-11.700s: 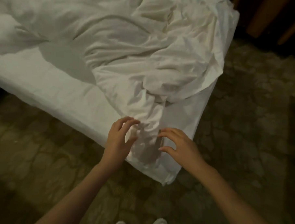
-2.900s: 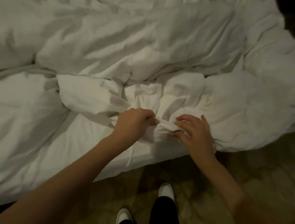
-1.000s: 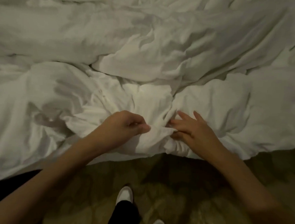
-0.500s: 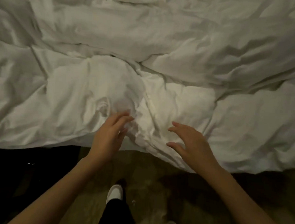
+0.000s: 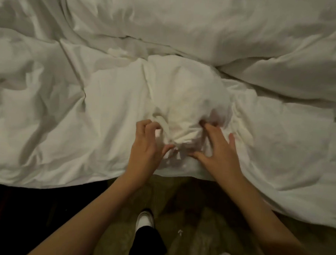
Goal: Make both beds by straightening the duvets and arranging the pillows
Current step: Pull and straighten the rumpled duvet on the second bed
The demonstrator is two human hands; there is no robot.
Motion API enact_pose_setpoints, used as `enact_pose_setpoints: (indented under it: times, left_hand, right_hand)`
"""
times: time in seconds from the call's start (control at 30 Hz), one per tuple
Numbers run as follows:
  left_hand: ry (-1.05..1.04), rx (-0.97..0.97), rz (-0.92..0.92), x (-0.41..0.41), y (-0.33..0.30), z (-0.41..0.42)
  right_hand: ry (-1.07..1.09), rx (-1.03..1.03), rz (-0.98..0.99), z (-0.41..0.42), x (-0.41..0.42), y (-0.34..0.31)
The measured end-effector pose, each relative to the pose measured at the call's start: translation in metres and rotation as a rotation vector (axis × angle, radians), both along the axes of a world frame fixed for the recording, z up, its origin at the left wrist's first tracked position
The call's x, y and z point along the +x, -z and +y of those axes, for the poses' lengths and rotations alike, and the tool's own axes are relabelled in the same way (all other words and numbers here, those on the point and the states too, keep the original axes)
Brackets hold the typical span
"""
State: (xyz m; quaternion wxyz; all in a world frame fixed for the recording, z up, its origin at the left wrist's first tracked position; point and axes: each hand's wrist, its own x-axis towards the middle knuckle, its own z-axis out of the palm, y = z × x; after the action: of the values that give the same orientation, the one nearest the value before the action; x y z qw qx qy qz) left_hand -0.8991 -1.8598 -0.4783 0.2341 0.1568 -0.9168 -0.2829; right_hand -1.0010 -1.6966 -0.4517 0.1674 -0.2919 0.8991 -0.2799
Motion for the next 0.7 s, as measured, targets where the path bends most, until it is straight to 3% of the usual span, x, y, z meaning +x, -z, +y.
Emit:
enact_pose_setpoints:
  times: [0.17,0.3,0.47,0.7]
  left_hand:
    - [0.183,-0.245,-0.254,-0.004,0.03,-0.037]
    - [0.198,-0.213,-0.21,-0.002,0.034,-0.043]
    - [0.251,-0.193,-0.164,-0.006,0.018,-0.056]
    - [0.395,-0.288,-0.346,0.044,-0.038,-0.137]
  right_hand:
    - [0.089,0.051,0.082,-0.006,-0.015,0.017]
    - [0.086,0.024,-0.002,0.002,-0.017,0.016]
    - [0.049,-0.012,0.056,0.006,-0.017,0.01]
    - [0.03,0.011,0.045,0.007,0.002,0.008]
